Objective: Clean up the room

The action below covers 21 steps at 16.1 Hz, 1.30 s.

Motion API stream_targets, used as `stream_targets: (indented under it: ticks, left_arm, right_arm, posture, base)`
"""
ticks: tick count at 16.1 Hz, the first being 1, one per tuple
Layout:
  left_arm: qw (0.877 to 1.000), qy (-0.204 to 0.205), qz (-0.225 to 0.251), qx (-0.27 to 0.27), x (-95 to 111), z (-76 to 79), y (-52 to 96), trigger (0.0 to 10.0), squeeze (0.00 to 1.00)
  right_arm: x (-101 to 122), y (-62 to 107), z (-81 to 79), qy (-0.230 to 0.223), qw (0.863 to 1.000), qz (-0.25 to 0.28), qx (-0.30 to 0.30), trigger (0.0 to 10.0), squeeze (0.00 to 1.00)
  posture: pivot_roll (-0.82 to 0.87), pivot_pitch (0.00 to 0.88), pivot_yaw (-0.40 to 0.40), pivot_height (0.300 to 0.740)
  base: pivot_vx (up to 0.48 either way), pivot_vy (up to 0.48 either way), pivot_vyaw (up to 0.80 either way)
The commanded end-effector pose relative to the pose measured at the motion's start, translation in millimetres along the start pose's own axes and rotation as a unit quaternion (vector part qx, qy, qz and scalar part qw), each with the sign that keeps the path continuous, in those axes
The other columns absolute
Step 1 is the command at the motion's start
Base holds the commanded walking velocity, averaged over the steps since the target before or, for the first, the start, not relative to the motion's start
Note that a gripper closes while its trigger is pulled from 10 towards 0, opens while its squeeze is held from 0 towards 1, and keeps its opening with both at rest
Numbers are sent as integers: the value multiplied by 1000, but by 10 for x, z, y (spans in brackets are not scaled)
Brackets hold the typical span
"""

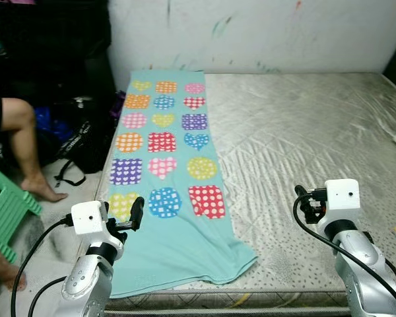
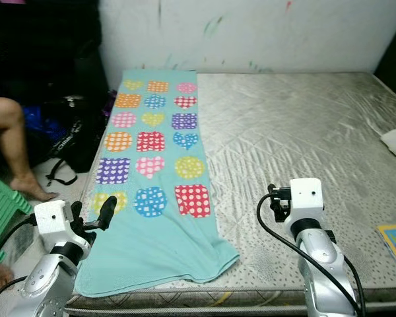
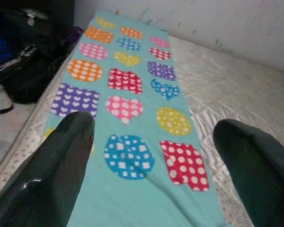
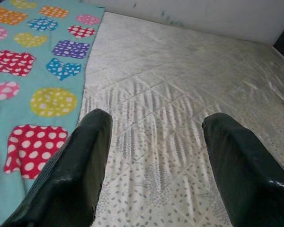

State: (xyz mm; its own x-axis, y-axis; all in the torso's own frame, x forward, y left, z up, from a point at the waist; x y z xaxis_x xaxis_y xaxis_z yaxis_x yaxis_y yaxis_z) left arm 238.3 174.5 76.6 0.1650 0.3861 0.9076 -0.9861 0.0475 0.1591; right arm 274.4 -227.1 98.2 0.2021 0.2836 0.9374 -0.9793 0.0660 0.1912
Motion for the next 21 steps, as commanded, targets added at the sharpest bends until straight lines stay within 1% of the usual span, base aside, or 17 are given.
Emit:
stream_targets:
  ticks: [1, 5, 13, 21]
  left_arm:
    - [1000, 1, 2, -4, 30, 8, 4, 10000, 0]
    - [1000, 0, 2, -9, 31, 21, 11, 10000, 0]
    - [1000, 3, 1, -4, 27, 13, 12, 10000, 0]
    - [1000, 15, 3, -2, 26, 2, 24, 10000, 0]
  right_arm:
    - [-5, -12, 8, -1, 1000, -3, -2, 10000, 0]
    - [-13, -14, 6, 0, 1000, -6, -1, 10000, 0]
    - [-18, -16, 2, 1, 1000, -7, 0, 10000, 0]
    - [-21, -23, 12, 5, 1000, -7, 1, 10000, 0]
  posture:
    - [-86, 0, 10, 740]
    - [-86, 0, 10, 740]
    - [-85, 0, 8, 740]
    - [-85, 0, 8, 740]
  base:
    - [0, 0, 0]
    - [0, 0, 0]
    - [-293, 0, 0]
    - [0, 0, 0]
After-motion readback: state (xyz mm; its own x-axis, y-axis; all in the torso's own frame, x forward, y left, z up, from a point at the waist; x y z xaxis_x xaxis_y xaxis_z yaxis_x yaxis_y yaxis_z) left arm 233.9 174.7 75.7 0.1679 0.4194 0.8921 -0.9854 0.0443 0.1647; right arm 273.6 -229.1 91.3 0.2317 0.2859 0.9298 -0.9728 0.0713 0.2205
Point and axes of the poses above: a point about 5 cm out from each wrist's last joint towards the gripper, its own y axis pointing back from the gripper into the wrist, its own x axis along the axis of the wrist's last joint, z = x × y, the point moved 1 cm from there along -y, pointing out of the wrist towards the gripper, and after that the axes turned 7 degrees about y, right-handed, at the moved point
